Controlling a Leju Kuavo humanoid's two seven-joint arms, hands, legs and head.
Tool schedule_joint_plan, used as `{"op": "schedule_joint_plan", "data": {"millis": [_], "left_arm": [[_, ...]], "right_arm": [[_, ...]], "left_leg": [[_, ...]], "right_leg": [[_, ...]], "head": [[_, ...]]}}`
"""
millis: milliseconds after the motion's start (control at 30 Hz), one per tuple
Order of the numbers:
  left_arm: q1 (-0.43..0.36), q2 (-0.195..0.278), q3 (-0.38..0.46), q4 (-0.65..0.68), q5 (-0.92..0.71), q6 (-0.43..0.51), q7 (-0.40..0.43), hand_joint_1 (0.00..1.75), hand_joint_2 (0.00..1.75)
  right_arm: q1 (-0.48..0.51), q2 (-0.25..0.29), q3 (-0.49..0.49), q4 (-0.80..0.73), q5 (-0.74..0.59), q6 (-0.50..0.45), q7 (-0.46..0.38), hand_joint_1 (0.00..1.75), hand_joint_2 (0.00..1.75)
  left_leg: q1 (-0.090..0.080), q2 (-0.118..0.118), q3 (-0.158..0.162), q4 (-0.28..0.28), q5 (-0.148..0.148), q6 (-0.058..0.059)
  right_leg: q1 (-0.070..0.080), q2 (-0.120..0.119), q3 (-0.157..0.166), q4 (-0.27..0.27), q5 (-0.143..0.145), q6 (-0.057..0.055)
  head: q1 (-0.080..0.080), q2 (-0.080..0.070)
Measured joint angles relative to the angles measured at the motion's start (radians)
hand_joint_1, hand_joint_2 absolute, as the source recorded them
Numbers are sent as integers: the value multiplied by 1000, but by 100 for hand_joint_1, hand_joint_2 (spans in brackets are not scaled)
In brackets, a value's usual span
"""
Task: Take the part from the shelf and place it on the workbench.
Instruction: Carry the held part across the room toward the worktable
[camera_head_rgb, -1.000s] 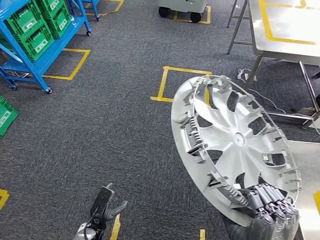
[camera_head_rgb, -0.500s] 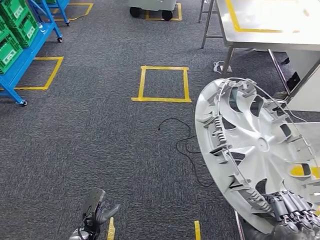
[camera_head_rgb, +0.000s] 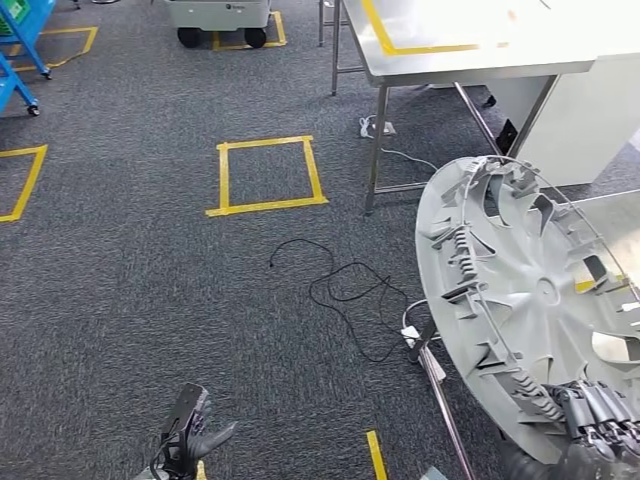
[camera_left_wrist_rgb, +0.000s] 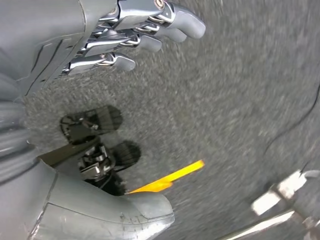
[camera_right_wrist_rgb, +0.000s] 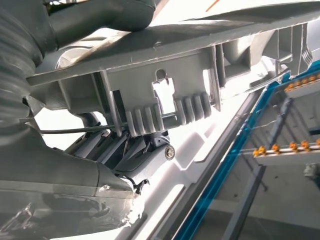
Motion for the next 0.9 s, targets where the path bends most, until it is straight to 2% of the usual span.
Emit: {"op": "schedule_joint_plan", "data": {"millis": [67, 133, 200, 233, 267, 300, 333, 367, 433, 467, 500, 567, 600, 667, 733, 767, 800, 833, 867, 900], "left_arm": [[3, 1, 0, 1, -8, -14, 0, 0, 175], [3, 2, 0, 1, -8, -20, -1, 0, 175], [8, 5, 0, 2, -8, -22, -1, 0, 175], [12, 6, 0, 2, -8, -21, 1, 0, 175], [15, 7, 0, 2, -7, -20, 3, 0, 175], [17, 8, 0, 2, -6, -18, 5, 0, 175], [18, 9, 0, 3, -6, -17, 7, 0, 175], [18, 8, 0, 3, -5, -16, 8, 0, 175], [18, 9, 0, 3, -3, -17, 11, 0, 175], [18, 10, 1, 3, -1, -19, 12, 0, 175], [19, 11, 1, 3, 2, -23, 14, 0, 175], [19, 11, 2, 3, 7, -32, 16, 0, 175], [19, 12, 2, 3, 9, -36, 16, 0, 175], [18, 13, 2, 3, 11, -39, 16, 0, 175], [23, 16, 3, 4, 10, -40, 16, 0, 175], [27, 17, 4, 4, 10, -40, 16, 0, 175], [31, 18, 4, 5, 10, -40, 16, 0, 175], [34, 18, 4, 5, 10, -39, 16, 0, 175], [36, 18, 4, 5, 10, -39, 15, 0, 175], [36, 19, 4, 5, 9, -38, 15, 0, 175]], "right_arm": [[3, 0, -4, 0, 0, 0, 8, 175, 175], [6, 0, -6, 0, 0, 0, 10, 175, 175], [5, 0, -7, 0, 0, 0, 10, 175, 175], [5, 0, -8, 0, 0, 0, 10, 175, 175], [5, 0, -10, 0, 0, 0, 10, 175, 175], [7, 0, -13, 0, -1, 0, 10, 175, 175], [8, 0, -16, 1, -2, 0, 8, 175, 175], [10, 0, -21, 1, -5, 0, 5, 175, 175], [11, 2, -31, 1, -13, 0, -9, 175, 175], [11, 5, -38, 1, -20, 0, -21, 175, 175], [11, 10, -46, 2, -28, 0, -37, 175, 175], [13, 31, -73, 2, -66, 0, -97, 175, 175], [15, 48, -94, 2, -101, 0, -148, 175, 175], [13, 91, -147, 2, -195, 0, -278, 175, 175], [6, 129, -201, 5, -261, 0, -363, 175, 175], [3, 143, -225, 7, -277, 0, -379, 175, 175], [2, 153, -246, 10, -285, 0, -386, 175, 175], [2, 163, -264, 12, -290, 0, -388, 175, 175], [0, 172, -280, 13, -293, 0, -388, 175, 175], [-1, 180, -294, 15, -296, 0, -386, 175, 175]], "left_leg": [[-1, 15, 1, -9, 4, 10], [0, 34, 2, -16, 10, 23], [-2, 57, 3, -18, 10, 31], [-3, 70, 2, -18, 9, 33], [-4, 84, 2, -18, 8, 33], [-4, 96, 2, -17, 7, 33], [-5, 108, 3, -17, 6, 33], [-5, 118, 4, -17, 5, 31], [-7, 137, 9, -16, 0, 24], [-9, 144, 10, -15, -2, 19], [-12, 152, 12, -15, -3, 15], [-12, 168, 16, -16, -4, 4], [-10, 164, 18, -15, -8, -2], [-5, 124, 5, 23, -39, -12], [-3, 79, -51, 142, -102, -15], [-3, 72, -87, 210, -129, -15], [-3, 69, -114, 257, -138, -15], [-3, 68, -126, 272, -128, -13], [-3, 65, -118, 246, -98, -11], [-3, 58, -95, 189, -57, -7]], "right_leg": [[-4, 8, -10, -1, 3, 12], [-3, -31, -31, 33, -21, 22], [-2, -84, -82, 143, -83, 30], [-4, -95, -114, 212, -114, 33], [-6, -99, -138, 264, -132, 36], [-7, -101, -146, 284, -133, 38], [-8, -105, -134, 265, -116, 40], [-9, -113, -101, 208, -86, 39], [-6, -148, -20, 67, -35, 35], [-3, -161, 7, 22, -25, 30], [0, -166, 18, 1, -24, 25], [4, -149, 18, -3, -24, 12], [2, -139, 18, -6, -22, 6], [-3, -120, 22, -12, -16, -6], [-5, -100, 24, -14, -14, -12], [-4, -89, 24, -14, -14, -13], [-3, -76, 24, -14, -14, -13], [-2, -63, 24, -13, -14, -14], [-2, -50, 25, -12, -14, -14], [-1, -36, 26, -12, -14, -13]], "head": [[0, 0], [4, 0], [9, 0], [10, 0], [9, 0], [9, 0], [10, 0], [10, 0], [10, 0], [9, 0], [8, 0], [8, 0], [7, 0], [5, 0], [1, 0], [0, 0], [0, 0], [0, 0], [0, 0], [-1, 0]]}}
